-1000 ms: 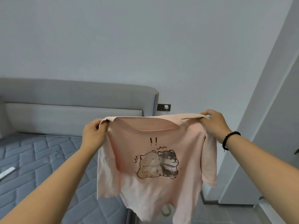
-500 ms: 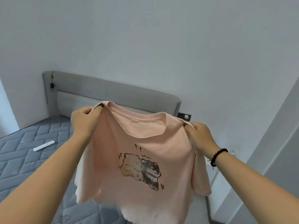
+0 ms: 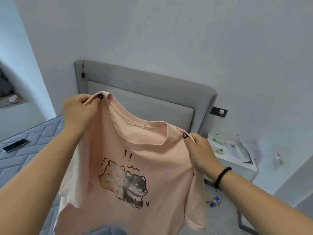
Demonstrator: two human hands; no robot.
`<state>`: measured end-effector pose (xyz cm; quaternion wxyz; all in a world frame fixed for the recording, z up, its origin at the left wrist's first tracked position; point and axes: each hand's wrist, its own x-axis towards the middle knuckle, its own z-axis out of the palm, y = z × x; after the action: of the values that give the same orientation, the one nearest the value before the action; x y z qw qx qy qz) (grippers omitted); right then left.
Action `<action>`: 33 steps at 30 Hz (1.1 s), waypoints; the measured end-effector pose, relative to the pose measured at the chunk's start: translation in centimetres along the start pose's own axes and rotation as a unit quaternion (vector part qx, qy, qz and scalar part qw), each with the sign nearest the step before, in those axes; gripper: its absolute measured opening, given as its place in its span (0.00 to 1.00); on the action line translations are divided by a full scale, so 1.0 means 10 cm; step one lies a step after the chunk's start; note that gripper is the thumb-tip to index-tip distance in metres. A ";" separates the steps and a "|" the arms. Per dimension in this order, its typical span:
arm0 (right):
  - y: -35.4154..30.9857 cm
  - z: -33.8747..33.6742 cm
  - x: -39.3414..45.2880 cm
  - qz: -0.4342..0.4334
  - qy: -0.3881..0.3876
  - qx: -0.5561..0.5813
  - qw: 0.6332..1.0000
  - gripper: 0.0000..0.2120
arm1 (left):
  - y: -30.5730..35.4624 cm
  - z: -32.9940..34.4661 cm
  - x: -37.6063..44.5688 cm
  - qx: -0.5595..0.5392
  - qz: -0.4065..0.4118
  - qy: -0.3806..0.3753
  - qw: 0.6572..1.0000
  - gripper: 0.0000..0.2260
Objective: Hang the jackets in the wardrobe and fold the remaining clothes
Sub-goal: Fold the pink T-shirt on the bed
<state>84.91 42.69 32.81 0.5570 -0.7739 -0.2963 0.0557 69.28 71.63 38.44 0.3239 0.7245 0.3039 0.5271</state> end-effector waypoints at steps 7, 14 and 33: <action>1.21 0.47 1.18 0.070 -0.042 -0.066 0.994 0.14 | -1.23 1.14 0.57 0.263 0.052 -0.101 0.958 0.16; 3.00 1.08 3.07 0.134 -0.080 -0.135 0.978 0.15 | -2.85 3.20 1.33 0.423 0.088 -0.236 0.870 0.27; 6.16 3.21 2.76 0.112 -0.259 -0.337 0.898 0.29 | -5.88 4.87 -1.51 0.382 -0.009 -0.470 0.796 0.29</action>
<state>118.54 71.07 -27.57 0.1566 -0.9015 -0.3424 0.2135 106.30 88.19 -27.94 0.1283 0.9452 0.2975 -0.0400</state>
